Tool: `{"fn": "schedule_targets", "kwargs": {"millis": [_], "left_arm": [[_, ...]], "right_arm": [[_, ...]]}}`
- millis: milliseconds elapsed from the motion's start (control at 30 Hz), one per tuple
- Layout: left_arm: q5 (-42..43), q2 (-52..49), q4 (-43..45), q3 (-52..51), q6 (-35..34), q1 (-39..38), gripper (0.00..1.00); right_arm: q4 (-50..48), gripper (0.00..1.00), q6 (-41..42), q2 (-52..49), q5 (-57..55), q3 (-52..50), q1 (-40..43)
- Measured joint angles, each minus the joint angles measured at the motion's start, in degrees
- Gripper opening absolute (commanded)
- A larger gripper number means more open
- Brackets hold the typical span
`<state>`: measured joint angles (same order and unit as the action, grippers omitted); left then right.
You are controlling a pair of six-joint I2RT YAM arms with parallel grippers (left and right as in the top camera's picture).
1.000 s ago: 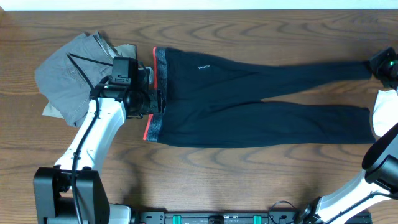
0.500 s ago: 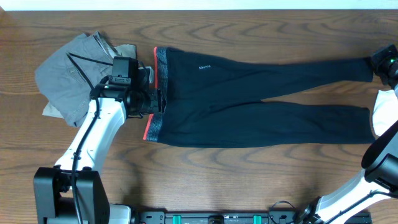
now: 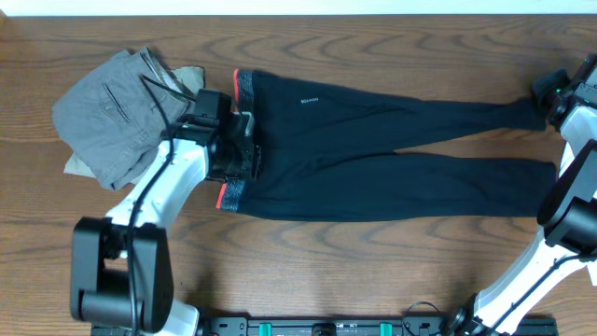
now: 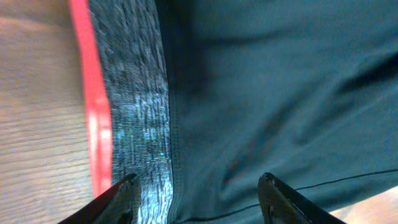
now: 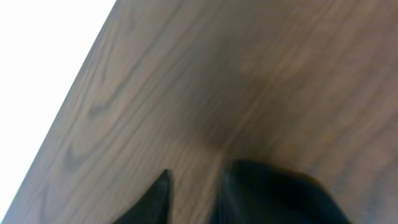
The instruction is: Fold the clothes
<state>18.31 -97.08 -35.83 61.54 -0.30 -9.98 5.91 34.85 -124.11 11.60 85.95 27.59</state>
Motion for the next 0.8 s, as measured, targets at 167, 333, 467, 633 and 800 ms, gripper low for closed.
{"fn": "schedule_targets", "kwargs": {"millis": [167,333,467,633,800], "left_arm": [[-0.04,-2.97,-0.13,0.0,1.29,0.0,0.62],[-0.26,-4.31,-0.2,0.0,2.29,0.0,0.62],[-0.26,-4.96,-0.24,0.0,2.58,0.0,0.62],[-0.35,-5.2,-0.22,0.0,2.95,0.0,0.62],[-0.48,-5.2,-0.22,0.0,3.15,0.0,0.62]], "right_arm": [[2.64,0.49,-13.29,0.04,11.43,0.13,2.8],[11.89,0.51,-23.23,0.04,17.75,0.22,8.81],[13.62,0.52,-30.12,0.02,18.8,0.22,12.2],[14.01,0.49,-38.73,0.02,19.69,0.22,12.04],[13.09,0.47,-44.37,0.0,19.61,0.22,10.34]]}}
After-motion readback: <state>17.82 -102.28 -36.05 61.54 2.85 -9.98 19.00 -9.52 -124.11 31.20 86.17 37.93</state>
